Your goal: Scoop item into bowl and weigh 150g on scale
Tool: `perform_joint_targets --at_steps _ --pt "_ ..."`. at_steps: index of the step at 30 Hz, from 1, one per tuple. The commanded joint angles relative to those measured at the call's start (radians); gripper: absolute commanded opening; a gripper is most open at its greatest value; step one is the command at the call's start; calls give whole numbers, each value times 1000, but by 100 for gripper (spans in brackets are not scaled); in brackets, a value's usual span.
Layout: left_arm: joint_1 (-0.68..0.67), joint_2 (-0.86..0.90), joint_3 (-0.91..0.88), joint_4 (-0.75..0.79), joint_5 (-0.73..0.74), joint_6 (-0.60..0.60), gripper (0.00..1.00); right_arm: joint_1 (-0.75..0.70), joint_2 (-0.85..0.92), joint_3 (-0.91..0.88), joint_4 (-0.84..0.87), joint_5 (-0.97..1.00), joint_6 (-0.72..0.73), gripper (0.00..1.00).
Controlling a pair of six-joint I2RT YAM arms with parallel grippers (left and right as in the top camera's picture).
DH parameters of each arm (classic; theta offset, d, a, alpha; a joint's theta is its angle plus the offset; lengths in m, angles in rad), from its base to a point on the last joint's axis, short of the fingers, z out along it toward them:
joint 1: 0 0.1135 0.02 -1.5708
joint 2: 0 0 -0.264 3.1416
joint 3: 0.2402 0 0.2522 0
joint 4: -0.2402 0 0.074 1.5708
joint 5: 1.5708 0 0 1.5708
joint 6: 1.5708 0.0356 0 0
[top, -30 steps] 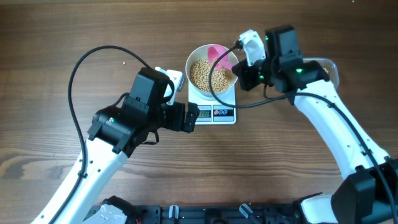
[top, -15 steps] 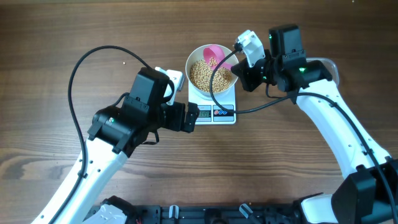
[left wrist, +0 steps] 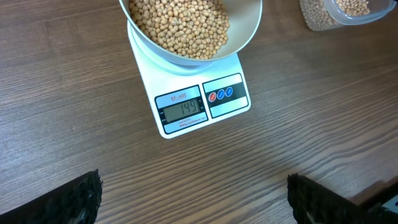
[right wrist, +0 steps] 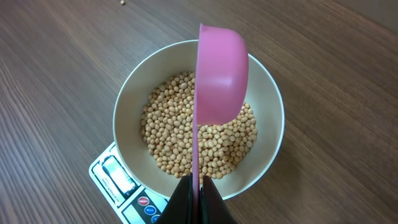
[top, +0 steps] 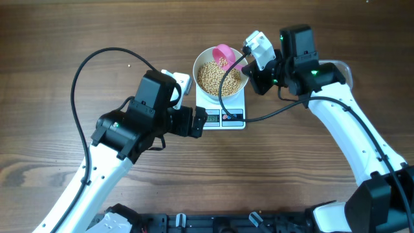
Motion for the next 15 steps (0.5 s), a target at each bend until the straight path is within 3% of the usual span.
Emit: perform_joint_targets --at_steps 1,15 --pt "-5 2 5 2 9 -2 100 4 -30 12 6 0 -31 4" --pt "-5 2 5 2 9 -2 100 9 -30 12 -4 63 -60 4"
